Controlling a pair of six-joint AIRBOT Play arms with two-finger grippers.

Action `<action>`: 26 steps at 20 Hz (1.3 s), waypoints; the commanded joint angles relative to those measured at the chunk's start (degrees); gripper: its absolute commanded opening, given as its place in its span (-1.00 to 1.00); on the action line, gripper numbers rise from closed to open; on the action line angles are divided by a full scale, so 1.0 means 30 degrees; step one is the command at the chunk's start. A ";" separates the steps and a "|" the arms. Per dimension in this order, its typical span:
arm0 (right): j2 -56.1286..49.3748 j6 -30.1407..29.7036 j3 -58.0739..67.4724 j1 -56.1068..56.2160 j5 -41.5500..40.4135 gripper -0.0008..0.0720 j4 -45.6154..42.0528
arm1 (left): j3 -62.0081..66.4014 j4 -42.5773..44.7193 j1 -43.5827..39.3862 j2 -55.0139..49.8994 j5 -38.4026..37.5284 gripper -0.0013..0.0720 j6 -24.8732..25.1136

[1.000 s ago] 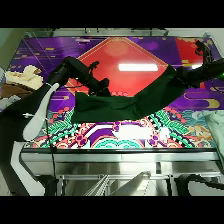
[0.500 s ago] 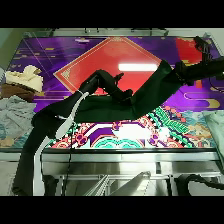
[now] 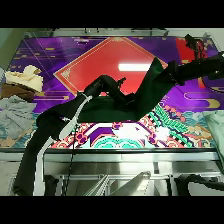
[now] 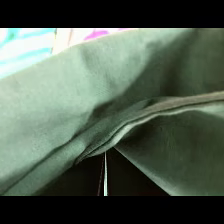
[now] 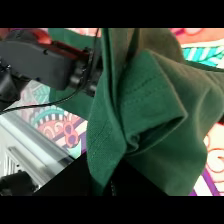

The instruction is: Fold the shirts.

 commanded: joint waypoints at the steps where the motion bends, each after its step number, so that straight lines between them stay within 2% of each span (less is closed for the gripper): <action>1: -0.0007 0.0270 0.0015 0.1137 -0.0117 -0.90 0.0262 | -0.0007 0.0080 0.0117 0.0153 -0.0073 -0.91 0.0393; 3: -0.0007 0.0481 0.0015 0.1756 -0.0546 -0.90 0.0262 | -0.0007 0.0066 0.0794 0.1472 0.0721 -0.91 0.1523; 5: -0.0007 0.0874 0.0015 0.2543 -0.1078 -0.90 0.0255 | -0.0007 0.0109 0.2171 0.3461 0.2608 -0.91 0.2361; 9: -0.0058 0.1792 0.0015 0.4838 -0.3840 -0.90 0.0255 | -0.0015 0.0255 0.6936 0.8335 0.6295 -0.91 0.2725; 14: -0.2572 0.2237 0.0248 0.9165 -0.8357 -0.90 0.0882 | -0.0262 0.0248 1.2866 1.2517 0.7104 -0.91 0.2725; 19: -0.8692 0.1705 0.4481 1.2560 -1.0244 -0.89 0.1581 | -0.3876 0.0233 1.5256 1.5883 0.6251 -0.91 0.4306; 20: -0.9602 0.1224 0.5442 1.2947 -0.9559 -0.44 0.2076 | -0.4750 0.0233 1.5438 1.6436 0.6062 -0.91 0.4546; 21: -1.0214 0.0342 0.6164 1.3172 -0.8480 0.41 0.2885 | -0.5493 0.0197 1.5511 1.6844 0.5872 -0.91 0.4728; 22: -1.0331 0.0022 0.6404 1.3172 -0.7388 0.51 0.3242 | -0.6266 0.0197 1.5504 1.7238 0.5661 -0.91 0.4809; 23: -1.0083 -0.0175 0.6404 1.2917 -0.6484 0.41 0.3177 | -0.7016 0.0197 1.5504 1.7609 0.5493 -0.91 0.4896; 24: -0.9675 -0.0364 0.6404 1.2356 -0.5195 0.19 0.3089 | -0.7745 0.0182 1.5504 1.7996 0.5297 -0.91 0.5005; 26: -0.8524 -0.0284 0.6382 1.0797 -0.2273 0.20 0.2455 | -0.9187 0.0175 1.5416 1.8710 0.4969 -0.91 0.5078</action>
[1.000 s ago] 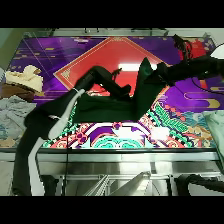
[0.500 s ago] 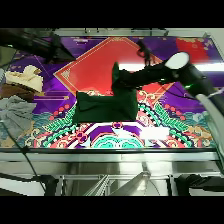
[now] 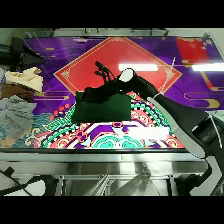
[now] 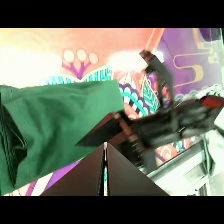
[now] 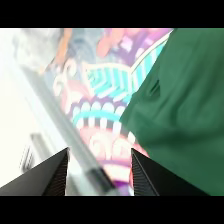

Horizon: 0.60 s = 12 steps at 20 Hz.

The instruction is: Fold the shirts.

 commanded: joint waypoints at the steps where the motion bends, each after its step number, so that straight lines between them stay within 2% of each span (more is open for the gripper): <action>1: 0.1166 -0.0138 0.0444 -0.1974 0.4932 0.19 -0.0925 | -0.2608 -0.0051 0.0117 0.1443 -0.0721 -0.91 0.0597; 3: 0.2514 0.0714 0.0430 -0.4000 0.6739 0.19 -0.2871 | -0.3665 -0.0044 0.0117 0.2025 -0.0736 -0.91 0.0911; 5: 0.3657 0.1989 0.0372 -0.6200 0.7242 0.19 -0.5282 | -0.4393 -0.0036 0.0117 0.2470 -0.0729 -0.91 0.1020; 6: 0.4087 0.2739 0.0000 -0.7257 0.7220 0.33 -0.6615 | -0.4714 -0.0036 0.0117 0.2659 -0.0714 -0.91 0.1020; 7: 0.4328 0.3512 -0.0641 -0.8123 0.7227 0.87 -0.7621 | -0.4969 -0.0029 0.0117 0.2849 -0.0670 -0.91 0.1071; 9: 0.4364 0.3883 -0.2761 -0.9362 0.6790 0.95 -0.8036 | -0.5027 -0.0044 0.0117 0.3053 -0.0568 -0.91 0.1195; 12: 0.4116 0.3155 -0.6870 -0.9632 0.3366 0.95 -0.6586 | -0.5027 -0.0051 0.0109 0.3468 -0.0707 -0.91 0.1195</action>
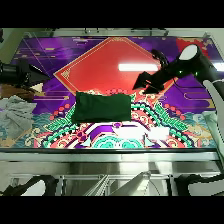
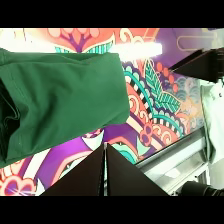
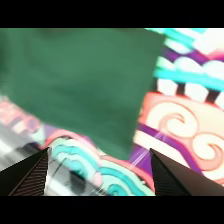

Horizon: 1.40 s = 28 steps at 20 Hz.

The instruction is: Fold the shirts.

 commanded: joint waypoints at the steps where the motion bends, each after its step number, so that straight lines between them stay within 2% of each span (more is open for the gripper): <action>1: -0.0197 -0.0692 -0.4051 -0.0860 -0.3490 0.95 0.1399 | -0.0204 0.0000 0.0022 0.0517 -0.0095 -0.91 0.0080; 3: -0.0896 -0.2076 -0.4998 -0.0823 -0.4510 0.95 0.3891 | -0.0204 0.0000 0.0022 0.0801 -0.0095 -0.91 0.0080; 7: -0.2783 -0.3643 -0.5042 0.0211 -0.4641 0.96 0.7461 | -0.0204 0.0007 0.0022 0.1297 -0.0095 -0.91 0.0248; 14: -0.4386 -0.3854 -0.5027 0.2259 -0.5304 0.93 0.8852 | -0.0204 -0.0015 0.0015 0.1377 -0.0022 -0.91 0.0568; 15: -0.4386 -0.4153 -0.4998 0.2295 -0.5348 0.51 0.9202 | -0.0204 -0.0015 0.0015 0.1377 -0.0029 -0.91 0.0583; 16: -0.4364 -0.4758 -0.4969 0.2288 -0.5217 -0.30 0.9675 | -0.0204 -0.0015 0.0015 0.1377 -0.0022 -0.91 0.0597; 18: -0.4102 -0.5107 -0.4743 0.2229 -0.4583 -0.75 0.9967 | -0.0204 -0.0015 0.0015 0.1377 0.0015 -0.91 0.0605; 19: -0.3687 -0.5100 -0.4619 0.2186 -0.4415 -0.89 0.9959 | -0.0204 -0.0007 0.0015 0.1377 0.0044 -0.91 0.0619; 22: -0.1217 -0.5042 -0.4189 0.1268 -0.4401 -0.90 0.9617 | -0.0204 0.0000 0.0015 0.1377 0.0051 -0.91 0.0750; 23: 0.0015 -0.4466 -0.3847 0.0379 -0.4393 -0.90 0.8947 | -0.0204 0.0007 0.0015 0.1377 0.0058 -0.91 0.0758; 26: 0.3636 -0.1013 -0.2499 -0.4189 -0.3570 -0.90 0.5821 | -0.0204 0.0000 0.0015 0.1377 0.0066 -0.91 0.1209; 28: 0.5748 0.0270 -0.2055 -0.8291 -0.2594 -0.90 0.5515 | -0.0204 0.0007 -0.0058 0.1377 0.0066 -0.91 0.1457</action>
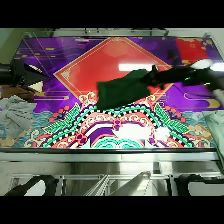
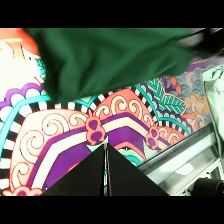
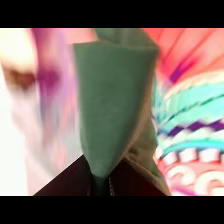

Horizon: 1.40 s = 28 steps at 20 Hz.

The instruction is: Fold the shirts.

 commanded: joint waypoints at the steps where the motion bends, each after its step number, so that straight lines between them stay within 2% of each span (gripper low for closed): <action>1: 0.3840 0.2922 0.0772 -0.6506 0.1603 -0.90 -0.1603 | -0.0007 0.0007 -0.0204 0.0015 0.0015 -0.91 0.0568; 4: 0.5770 0.6084 0.0772 -1.2254 0.4444 -0.90 -0.5450 | -0.0007 0.0044 -0.1013 -0.0015 0.0007 -0.91 0.1202; 6: 0.6346 0.8043 0.0699 -1.5365 0.7315 -0.90 -1.0892 | -0.0007 0.0066 -0.1800 -0.0146 0.0051 -0.91 0.1326; 8: 0.6353 0.8255 0.0080 -1.7478 0.9588 -0.90 -1.6305 | -0.0007 0.0080 -0.2579 -0.0342 0.0066 -0.91 0.1406; 9: 0.6339 0.8240 -0.0838 -1.8695 0.9734 -0.90 -1.8746 | -0.0007 0.0080 -0.3133 -0.0510 0.0058 -0.91 0.1450; 11: 0.6149 0.7992 -0.2747 -2.0655 0.8786 -0.90 -2.0349 | -0.0007 0.0066 -0.3956 -0.0984 0.0051 -0.91 0.1450; 17: 0.5275 0.6076 -0.6659 -2.4589 0.5705 -0.89 -2.0393 | -0.0007 0.0044 -0.5916 -0.2528 0.0051 -0.91 0.1370; 18: 0.5151 0.5916 -0.6768 -2.4669 0.5486 -0.77 -2.0400 | -0.0007 0.0022 -0.6142 -0.2776 0.0029 -0.91 0.1370; 19: 0.5034 0.5865 -0.6768 -2.4655 0.5362 -0.06 -2.0385 | -0.0007 0.0007 -0.6309 -0.2987 -0.0022 -0.91 0.1370; 20: 0.5020 0.5785 -0.6768 -2.4618 0.5304 1.00 -2.0371 | -0.0007 0.0007 -0.6477 -0.3177 -0.0073 -0.91 0.1370; 21: 0.5034 0.5581 -0.6761 -2.4596 0.5268 0.92 -2.0101 | -0.0007 0.0000 -0.6586 -0.3293 -0.0117 -0.91 0.1362; 24: 0.5107 0.5493 -0.6666 -2.3882 0.5843 0.92 -1.8986 | 0.0248 -0.0117 -0.6594 -0.3271 -0.0233 -0.91 0.1362; 28: 0.5311 0.4911 -0.5501 -2.0677 0.7898 0.92 -1.3376 | 0.2594 -0.0131 -0.6237 -0.3271 -0.0095 -0.91 0.1362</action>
